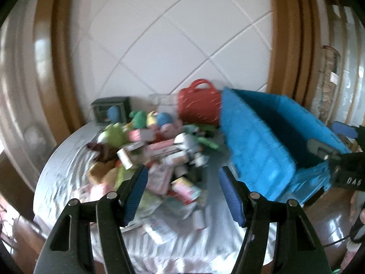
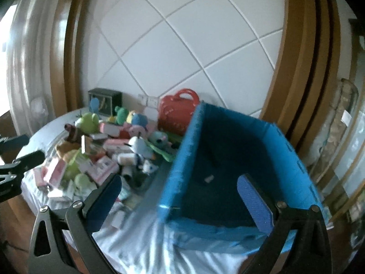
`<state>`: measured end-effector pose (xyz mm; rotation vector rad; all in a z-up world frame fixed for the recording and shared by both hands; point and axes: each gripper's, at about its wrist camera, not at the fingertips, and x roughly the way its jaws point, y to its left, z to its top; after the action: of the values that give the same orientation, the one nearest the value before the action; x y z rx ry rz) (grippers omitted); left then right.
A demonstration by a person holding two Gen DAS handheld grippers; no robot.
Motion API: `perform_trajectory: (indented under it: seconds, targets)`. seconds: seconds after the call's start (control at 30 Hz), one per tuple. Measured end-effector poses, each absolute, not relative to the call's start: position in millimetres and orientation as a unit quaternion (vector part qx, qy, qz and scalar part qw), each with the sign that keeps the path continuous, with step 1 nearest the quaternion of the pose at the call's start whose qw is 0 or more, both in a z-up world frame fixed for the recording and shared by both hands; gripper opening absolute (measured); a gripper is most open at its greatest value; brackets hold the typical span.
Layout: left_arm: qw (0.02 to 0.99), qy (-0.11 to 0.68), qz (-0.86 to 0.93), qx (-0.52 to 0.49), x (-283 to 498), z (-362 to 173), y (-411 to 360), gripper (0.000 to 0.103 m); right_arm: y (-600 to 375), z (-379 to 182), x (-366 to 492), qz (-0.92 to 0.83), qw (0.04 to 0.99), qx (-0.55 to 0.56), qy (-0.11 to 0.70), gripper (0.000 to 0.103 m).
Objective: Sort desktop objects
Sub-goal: 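Lift both tools out of the crate and back toward the heap, then grasp white wipes pack with left tool while right tool grasps small white box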
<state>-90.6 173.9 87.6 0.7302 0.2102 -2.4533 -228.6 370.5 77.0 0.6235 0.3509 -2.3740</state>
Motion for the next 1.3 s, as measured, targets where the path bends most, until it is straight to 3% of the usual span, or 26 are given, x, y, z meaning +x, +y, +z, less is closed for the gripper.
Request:
perform_trajectory:
  seconds: [0.27,0.43,1.03,1.3]
  targets:
    - [0.328,0.111,-0.886,0.308,-10,43,100,0.064,320,34,-178,-0.888,0.359,0.280,0.070,0.103]
    - [0.328,0.147,-0.863,0.355,-1,-4,68,0.064,285,-6,-172,-0.864,0.365,0.333,0.096,0.103]
    - [0.267,0.252,-0.773,0.518,-120,-206,42,0.064,206,-212,-241,-0.773,0.325,0.522,0.154,0.103]
    - [0.279,0.286,-0.741,0.539,-163,-250,38,0.064,187,-273,-283,-0.735,0.322,0.576,0.155,0.103]
